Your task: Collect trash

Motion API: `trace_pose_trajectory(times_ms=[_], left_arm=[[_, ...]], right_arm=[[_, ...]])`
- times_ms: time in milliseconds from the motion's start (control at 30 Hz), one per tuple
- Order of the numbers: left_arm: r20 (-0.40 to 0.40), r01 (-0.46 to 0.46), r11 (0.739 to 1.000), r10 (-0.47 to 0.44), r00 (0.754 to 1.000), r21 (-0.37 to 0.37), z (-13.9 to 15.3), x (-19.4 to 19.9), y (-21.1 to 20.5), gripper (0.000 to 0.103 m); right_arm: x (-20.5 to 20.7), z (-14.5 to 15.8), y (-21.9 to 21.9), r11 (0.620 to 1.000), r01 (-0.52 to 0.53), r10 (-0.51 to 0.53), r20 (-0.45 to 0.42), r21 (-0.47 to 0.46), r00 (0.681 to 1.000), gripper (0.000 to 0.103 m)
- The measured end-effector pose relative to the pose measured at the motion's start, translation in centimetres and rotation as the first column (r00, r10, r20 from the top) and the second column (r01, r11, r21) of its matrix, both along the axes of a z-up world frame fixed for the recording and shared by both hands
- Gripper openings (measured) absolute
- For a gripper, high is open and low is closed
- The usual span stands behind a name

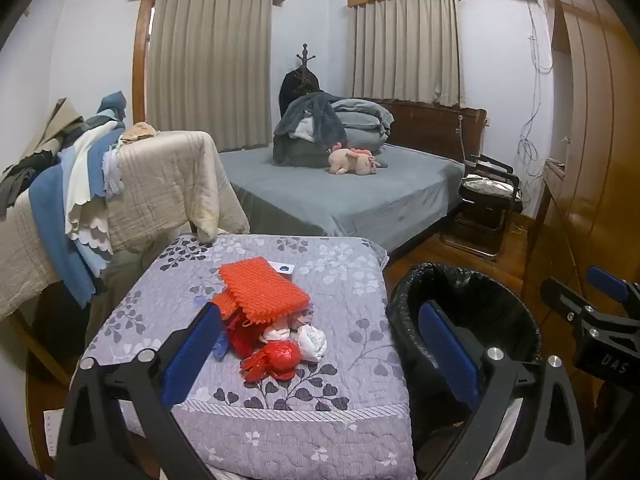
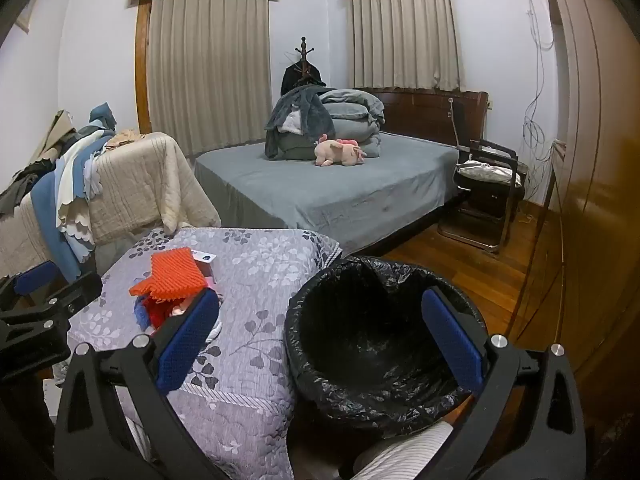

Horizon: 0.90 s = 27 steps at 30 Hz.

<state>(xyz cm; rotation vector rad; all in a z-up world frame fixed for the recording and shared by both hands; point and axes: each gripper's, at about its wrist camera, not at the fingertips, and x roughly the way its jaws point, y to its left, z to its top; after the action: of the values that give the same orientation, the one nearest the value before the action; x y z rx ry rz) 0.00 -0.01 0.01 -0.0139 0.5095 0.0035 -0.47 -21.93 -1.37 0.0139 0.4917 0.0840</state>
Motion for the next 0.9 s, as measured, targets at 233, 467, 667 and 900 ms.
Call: trace_pose_trajectory(times_ms=[233, 467, 667, 900], left_arm=[[-0.001, 0.006, 1.0, -0.006, 1.0, -0.007, 0.04, 0.03, 0.1, 0.097], [-0.001, -0.001, 1.0, 0.001, 1.0, -0.004, 0.04, 0.0, 0.07, 0.097], [-0.002, 0.002, 1.0, -0.002, 1.0, -0.005, -0.28, -0.15, 0.38, 0.097], [-0.003, 0.0, 1.0, 0.0, 1.0, -0.006, -0.3, -0.14, 0.38, 0.097]], right_arm=[[0.04, -0.02, 0.09, 1.0, 0.0, 0.0, 0.005, -0.002, 1.0, 0.098], [0.14, -0.2, 0.19, 1.0, -0.002, 0.002, 0.001, -0.001, 1.0, 0.098], [0.22, -0.23, 0.38, 1.0, 0.0, 0.0, 0.001, -0.004, 1.0, 0.098], [0.3, -0.21, 0.44, 1.0, -0.001, 0.001, 0.002, -0.005, 1.0, 0.098]])
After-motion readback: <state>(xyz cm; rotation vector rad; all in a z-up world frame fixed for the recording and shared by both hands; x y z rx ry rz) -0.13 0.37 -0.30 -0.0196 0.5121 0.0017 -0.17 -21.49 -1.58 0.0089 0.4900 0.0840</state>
